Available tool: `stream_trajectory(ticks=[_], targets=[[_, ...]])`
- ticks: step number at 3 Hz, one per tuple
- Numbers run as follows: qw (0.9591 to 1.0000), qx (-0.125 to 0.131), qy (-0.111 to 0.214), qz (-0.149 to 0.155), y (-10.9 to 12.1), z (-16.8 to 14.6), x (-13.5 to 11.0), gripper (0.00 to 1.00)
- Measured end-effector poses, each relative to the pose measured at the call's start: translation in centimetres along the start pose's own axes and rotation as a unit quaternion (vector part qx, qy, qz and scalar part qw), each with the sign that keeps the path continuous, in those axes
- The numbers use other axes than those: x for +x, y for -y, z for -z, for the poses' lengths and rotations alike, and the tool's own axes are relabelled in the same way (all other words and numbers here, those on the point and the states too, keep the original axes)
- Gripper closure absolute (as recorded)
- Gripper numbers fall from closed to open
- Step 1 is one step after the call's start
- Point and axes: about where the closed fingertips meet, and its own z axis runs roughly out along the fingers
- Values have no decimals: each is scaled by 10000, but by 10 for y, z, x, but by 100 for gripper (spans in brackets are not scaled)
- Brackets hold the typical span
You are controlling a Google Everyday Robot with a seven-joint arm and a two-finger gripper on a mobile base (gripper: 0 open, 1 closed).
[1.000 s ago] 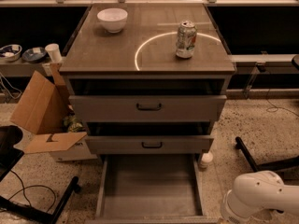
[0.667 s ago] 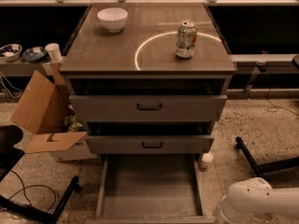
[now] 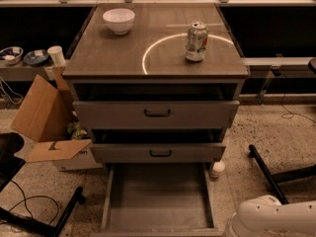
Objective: Close bottom drawer
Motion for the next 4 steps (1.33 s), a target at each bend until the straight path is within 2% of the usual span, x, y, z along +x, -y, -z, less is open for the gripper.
stream_trajectory(ticks=[1, 2, 3, 4], targets=[[10000, 24, 73, -50, -5, -10, -2, 100], [9981, -146, 393, -451, -17, -70, -10, 100], [9962, -261, 461, -698, -32, -124, -1, 100], [9898, -124, 1006, -999, -27, -168, -14, 100]])
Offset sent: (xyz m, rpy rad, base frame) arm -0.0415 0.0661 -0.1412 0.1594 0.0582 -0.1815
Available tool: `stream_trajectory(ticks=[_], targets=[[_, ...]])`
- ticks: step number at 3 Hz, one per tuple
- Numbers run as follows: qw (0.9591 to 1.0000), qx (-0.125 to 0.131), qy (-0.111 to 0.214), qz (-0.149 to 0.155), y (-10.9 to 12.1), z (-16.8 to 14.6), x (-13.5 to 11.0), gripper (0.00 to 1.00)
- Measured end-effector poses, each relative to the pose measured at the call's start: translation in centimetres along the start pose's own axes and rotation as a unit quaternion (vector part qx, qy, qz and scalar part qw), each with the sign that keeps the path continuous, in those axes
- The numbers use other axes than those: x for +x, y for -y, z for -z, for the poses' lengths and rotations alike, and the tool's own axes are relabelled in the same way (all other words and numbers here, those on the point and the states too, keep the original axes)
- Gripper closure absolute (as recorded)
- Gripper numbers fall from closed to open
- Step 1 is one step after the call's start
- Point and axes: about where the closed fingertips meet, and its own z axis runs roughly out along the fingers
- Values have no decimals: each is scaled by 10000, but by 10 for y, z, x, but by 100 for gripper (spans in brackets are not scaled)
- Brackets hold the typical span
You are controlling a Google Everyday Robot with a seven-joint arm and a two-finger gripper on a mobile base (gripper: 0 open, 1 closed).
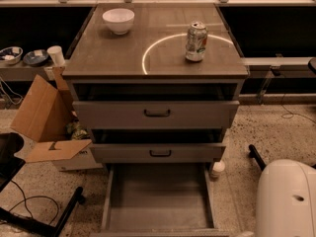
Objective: Close bottom drawer
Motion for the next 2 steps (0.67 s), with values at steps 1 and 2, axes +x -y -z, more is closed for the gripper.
stream_trajectory(ticks=[1, 2], targets=[[9968, 240, 745, -177, 11, -30, -24, 100], [9884, 414, 1430, -309, 12, -43, -47, 100]])
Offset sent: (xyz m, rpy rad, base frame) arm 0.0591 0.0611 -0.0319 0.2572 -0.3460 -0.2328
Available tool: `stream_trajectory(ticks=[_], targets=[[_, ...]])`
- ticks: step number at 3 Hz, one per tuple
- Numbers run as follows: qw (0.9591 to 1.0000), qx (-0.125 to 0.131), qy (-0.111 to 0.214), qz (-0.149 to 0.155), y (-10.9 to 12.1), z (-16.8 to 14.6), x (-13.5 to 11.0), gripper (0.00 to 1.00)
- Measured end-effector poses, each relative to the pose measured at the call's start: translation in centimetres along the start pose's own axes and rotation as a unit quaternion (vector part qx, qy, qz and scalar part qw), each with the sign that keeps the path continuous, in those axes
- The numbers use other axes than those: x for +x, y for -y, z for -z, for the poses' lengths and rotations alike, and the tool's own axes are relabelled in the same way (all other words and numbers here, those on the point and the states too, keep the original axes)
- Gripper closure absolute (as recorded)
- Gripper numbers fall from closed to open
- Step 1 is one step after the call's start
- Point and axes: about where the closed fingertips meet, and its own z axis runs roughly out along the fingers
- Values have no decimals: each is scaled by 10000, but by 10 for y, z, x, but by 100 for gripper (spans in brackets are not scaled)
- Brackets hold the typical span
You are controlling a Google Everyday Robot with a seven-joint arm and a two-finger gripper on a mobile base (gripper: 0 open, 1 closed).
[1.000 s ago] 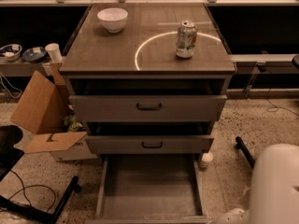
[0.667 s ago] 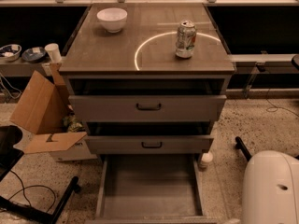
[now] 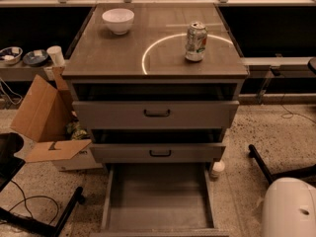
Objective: Close bottom drawer
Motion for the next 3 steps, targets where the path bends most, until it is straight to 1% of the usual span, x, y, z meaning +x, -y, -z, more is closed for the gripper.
stream_trajectory(ticks=[1, 2, 3], targets=[[9982, 150, 573, -67, 0, -5, -20, 100], [9944, 260, 1021, -45, 3, -5, -43, 100], [9913, 283, 1283, 7, 10, -9, -65, 100]])
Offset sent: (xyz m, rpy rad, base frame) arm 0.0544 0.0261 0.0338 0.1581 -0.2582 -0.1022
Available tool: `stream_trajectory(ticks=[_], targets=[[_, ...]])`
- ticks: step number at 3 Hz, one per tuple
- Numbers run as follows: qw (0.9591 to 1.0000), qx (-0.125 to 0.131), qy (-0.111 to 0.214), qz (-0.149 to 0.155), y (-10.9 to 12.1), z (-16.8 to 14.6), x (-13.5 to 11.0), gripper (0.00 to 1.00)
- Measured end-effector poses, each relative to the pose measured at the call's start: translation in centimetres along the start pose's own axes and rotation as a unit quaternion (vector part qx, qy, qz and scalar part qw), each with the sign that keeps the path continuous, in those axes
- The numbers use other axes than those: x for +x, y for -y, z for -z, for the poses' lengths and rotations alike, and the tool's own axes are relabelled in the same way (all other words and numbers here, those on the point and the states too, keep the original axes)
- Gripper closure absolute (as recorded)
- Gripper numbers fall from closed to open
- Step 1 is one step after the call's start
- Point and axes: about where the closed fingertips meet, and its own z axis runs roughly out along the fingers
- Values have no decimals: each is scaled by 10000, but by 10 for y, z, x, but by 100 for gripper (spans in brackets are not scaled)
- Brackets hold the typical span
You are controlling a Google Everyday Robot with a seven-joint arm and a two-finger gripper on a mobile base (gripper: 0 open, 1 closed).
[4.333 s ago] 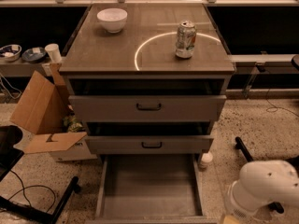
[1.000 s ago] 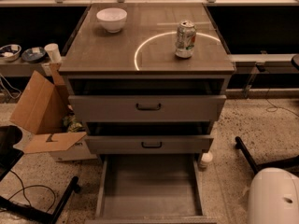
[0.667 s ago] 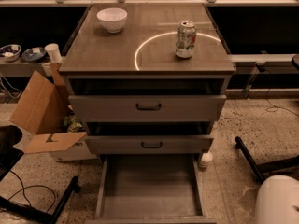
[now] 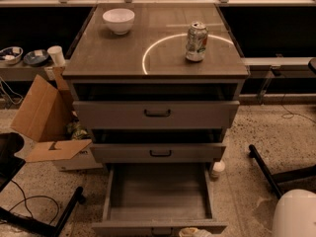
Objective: Close bottom drawer
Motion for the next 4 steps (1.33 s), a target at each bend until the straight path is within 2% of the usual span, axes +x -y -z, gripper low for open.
stream_trajectory(ticks=[2, 3, 4], targets=[[9995, -110, 262, 102, 13, -25, -36, 100], [9989, -179, 395, 149, 25, -40, -62, 100], [9989, -179, 395, 149, 25, -40, -62, 100]])
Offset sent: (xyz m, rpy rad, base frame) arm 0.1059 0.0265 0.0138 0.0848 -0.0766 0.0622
